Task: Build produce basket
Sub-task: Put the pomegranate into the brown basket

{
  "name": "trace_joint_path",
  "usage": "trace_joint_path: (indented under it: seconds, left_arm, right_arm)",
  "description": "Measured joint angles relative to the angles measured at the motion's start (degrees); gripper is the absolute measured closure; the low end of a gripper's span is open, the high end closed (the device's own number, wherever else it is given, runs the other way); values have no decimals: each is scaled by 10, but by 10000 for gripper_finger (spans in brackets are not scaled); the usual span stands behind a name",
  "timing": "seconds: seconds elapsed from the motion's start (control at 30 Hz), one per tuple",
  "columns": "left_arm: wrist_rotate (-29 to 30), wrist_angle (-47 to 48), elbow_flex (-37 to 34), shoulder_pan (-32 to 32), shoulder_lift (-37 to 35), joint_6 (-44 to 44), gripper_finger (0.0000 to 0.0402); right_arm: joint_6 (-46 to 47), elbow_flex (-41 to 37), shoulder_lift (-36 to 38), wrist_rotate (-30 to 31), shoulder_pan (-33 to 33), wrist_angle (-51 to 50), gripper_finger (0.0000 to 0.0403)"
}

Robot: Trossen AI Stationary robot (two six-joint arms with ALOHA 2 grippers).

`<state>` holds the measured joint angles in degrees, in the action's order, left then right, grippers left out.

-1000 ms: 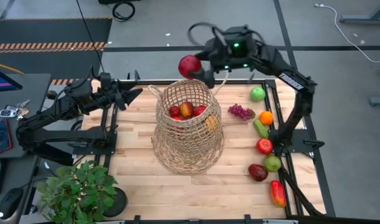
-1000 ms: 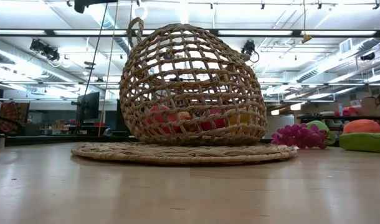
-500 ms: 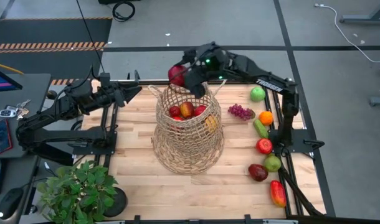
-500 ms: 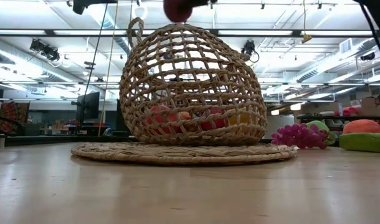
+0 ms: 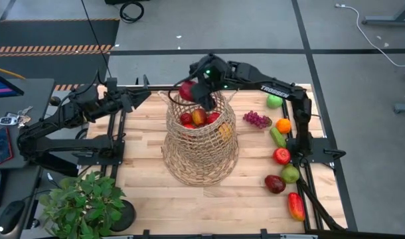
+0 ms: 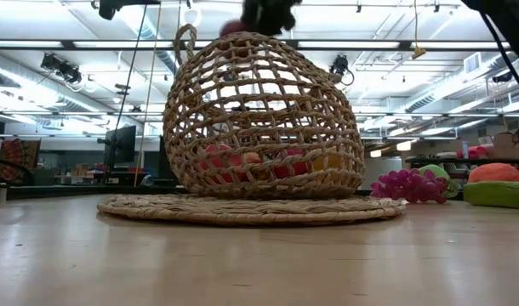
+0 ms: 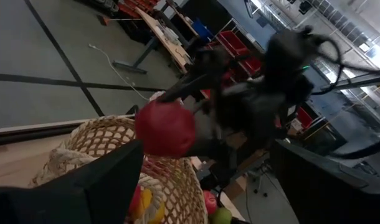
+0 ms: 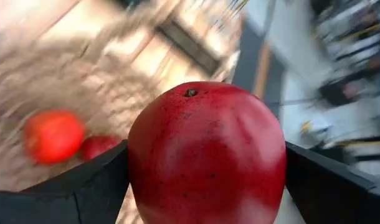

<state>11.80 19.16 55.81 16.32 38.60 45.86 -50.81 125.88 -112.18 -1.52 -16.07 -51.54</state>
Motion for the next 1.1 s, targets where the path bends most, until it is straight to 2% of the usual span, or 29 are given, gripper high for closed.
trace_joint_path:
  seconds: [0.3, 0.43, 0.7, 0.83, 0.93, 1.1]
  left_arm:
    - [0, -5, 0, 0, 0, 0, 45]
    - [0, -5, 0, -1, 0, 0, 45]
    - [0, -4, 0, 0, 0, -1, 45]
    - [0, -3, 0, 0, 0, -1, 45]
    - [0, -1, 0, 0, 0, -6, 45]
    - [11, -28, 1, 1, 19, -3, 45]
  right_arm:
    - [119, -59, -62, -47, -14, -1, 17]
    - [186, -62, -83, -46, -17, -24, 15]
    - [230, -60, -85, -38, -11, -41, 4]
    - [315, 4, -87, -17, 1, -98, 4]
    - [304, 43, -77, -4, 10, -91, 4]
    - [303, 42, -79, 10, -9, -60, 4]
